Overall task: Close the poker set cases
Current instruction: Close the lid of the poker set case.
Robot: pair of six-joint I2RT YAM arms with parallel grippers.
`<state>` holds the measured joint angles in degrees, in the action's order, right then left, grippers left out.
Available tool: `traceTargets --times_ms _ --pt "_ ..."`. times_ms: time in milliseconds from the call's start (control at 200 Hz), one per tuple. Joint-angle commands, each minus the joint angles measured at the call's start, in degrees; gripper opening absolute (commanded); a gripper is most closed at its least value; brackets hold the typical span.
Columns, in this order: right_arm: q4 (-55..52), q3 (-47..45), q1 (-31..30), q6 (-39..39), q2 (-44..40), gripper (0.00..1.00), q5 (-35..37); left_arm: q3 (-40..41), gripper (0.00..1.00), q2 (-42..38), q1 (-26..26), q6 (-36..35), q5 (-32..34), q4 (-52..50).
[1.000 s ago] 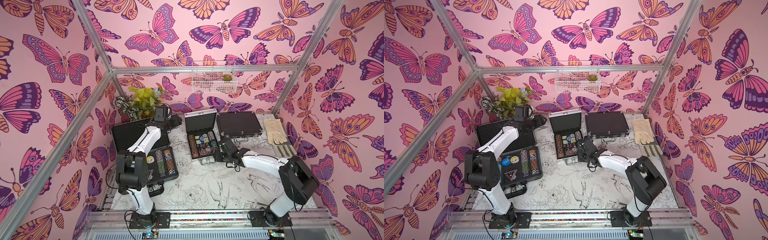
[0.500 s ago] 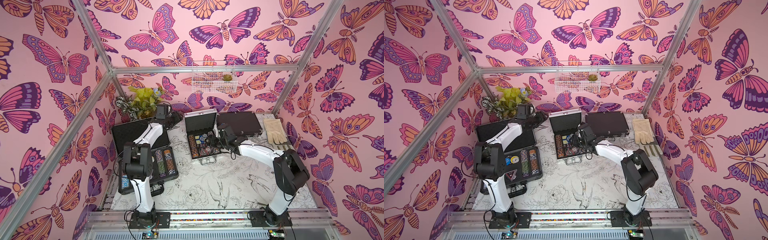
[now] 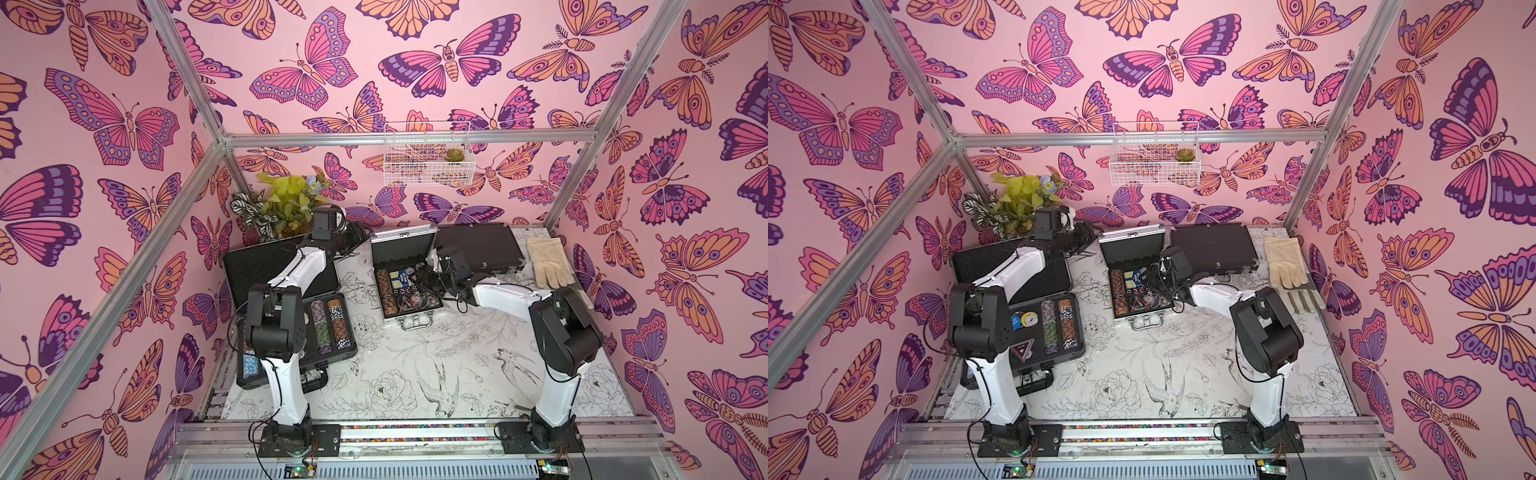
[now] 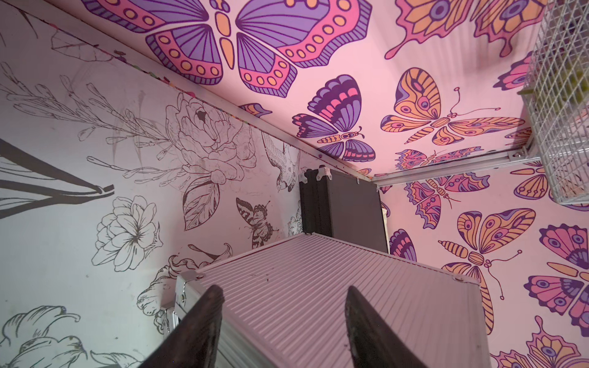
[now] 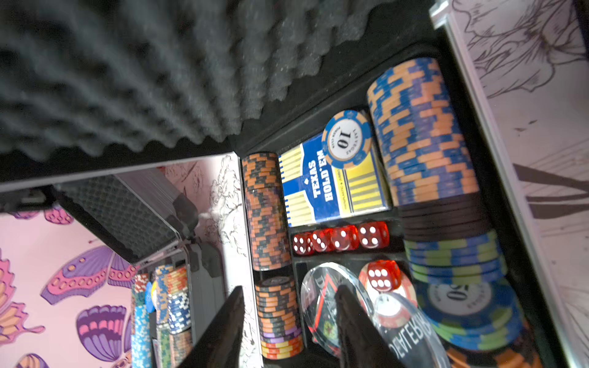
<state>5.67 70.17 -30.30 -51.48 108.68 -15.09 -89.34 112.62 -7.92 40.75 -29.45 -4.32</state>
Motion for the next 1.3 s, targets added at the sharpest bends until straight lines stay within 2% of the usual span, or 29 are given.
traceTargets --times_ms 0,215,496,1022,1292 --pt "2.4 2.5 0.8 -3.9 1.2 0.47 -0.5 2.7 0.62 -3.3 -0.3 -0.9 -1.2 0.8" --pt "5.8 2.3 1.5 -8.6 1.4 0.46 -0.5 4.1 0.62 -4.1 -0.3 -0.8 -0.3 0.9" --pt "7.1 -0.4 1.8 -9.7 -0.3 0.46 -0.5 4.8 0.62 -4.5 -0.5 -0.9 -0.1 0.8" --pt "16.6 -12.9 4.5 -17.7 -5.3 0.46 -2.4 9.8 0.62 -8.4 -1.8 -1.8 1.8 0.8" --pt "15.3 -18.6 6.8 -16.6 -9.3 0.46 -2.4 11.4 0.62 -10.1 -4.0 -4.0 3.7 -1.1"
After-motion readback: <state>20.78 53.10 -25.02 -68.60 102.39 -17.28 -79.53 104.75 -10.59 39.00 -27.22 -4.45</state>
